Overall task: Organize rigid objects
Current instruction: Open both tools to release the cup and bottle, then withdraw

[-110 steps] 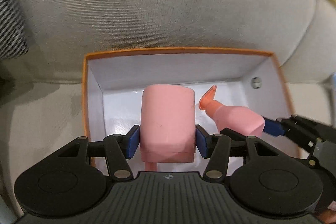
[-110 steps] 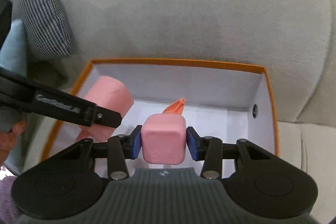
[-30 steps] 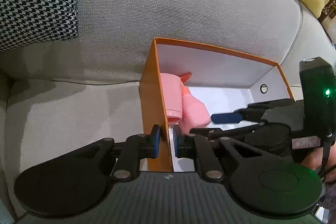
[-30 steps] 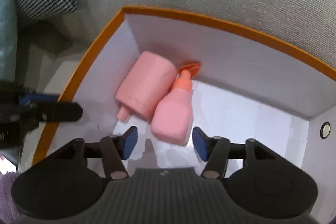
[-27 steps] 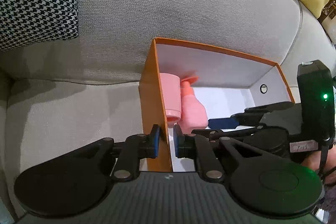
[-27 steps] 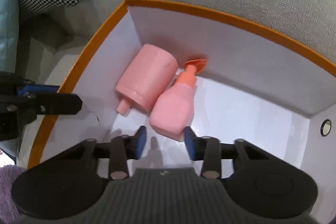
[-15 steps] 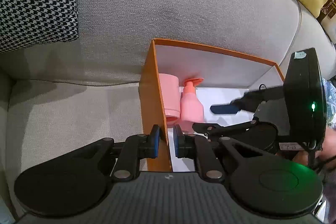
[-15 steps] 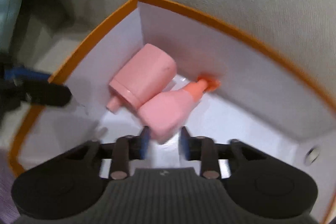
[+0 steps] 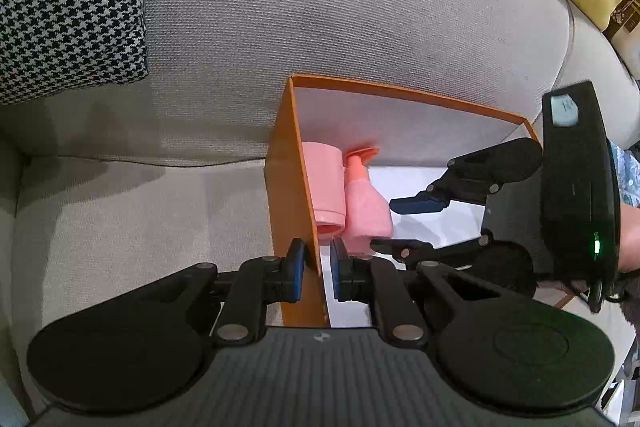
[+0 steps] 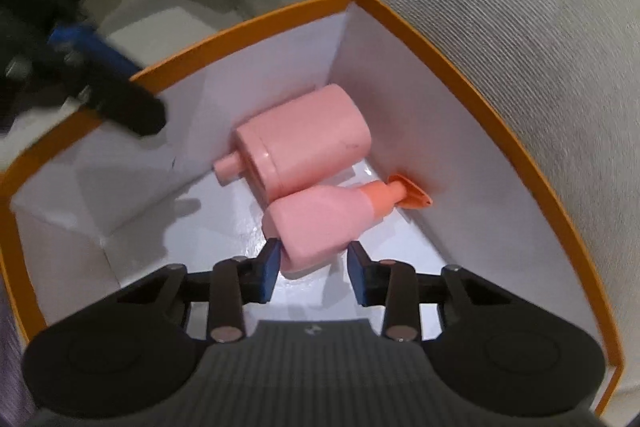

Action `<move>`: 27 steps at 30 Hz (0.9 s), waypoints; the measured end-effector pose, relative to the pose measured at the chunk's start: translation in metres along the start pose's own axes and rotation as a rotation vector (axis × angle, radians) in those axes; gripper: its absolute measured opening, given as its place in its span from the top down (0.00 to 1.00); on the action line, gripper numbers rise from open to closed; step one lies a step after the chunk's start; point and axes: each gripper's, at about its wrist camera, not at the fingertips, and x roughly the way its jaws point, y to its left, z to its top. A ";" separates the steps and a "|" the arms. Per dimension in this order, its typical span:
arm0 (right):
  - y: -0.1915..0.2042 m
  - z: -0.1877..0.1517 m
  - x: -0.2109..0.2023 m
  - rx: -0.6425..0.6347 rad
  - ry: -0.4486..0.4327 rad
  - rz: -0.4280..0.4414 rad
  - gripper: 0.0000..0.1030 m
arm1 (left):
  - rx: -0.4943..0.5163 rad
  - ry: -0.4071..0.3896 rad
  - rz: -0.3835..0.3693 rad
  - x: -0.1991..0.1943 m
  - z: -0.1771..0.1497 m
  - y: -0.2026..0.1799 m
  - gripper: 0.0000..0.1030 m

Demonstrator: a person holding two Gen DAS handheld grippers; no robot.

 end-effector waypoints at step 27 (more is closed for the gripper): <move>0.055 -0.108 -0.160 0.531 -0.376 -0.154 0.59 | -0.029 -0.189 -0.015 -0.104 -0.112 -0.031 0.83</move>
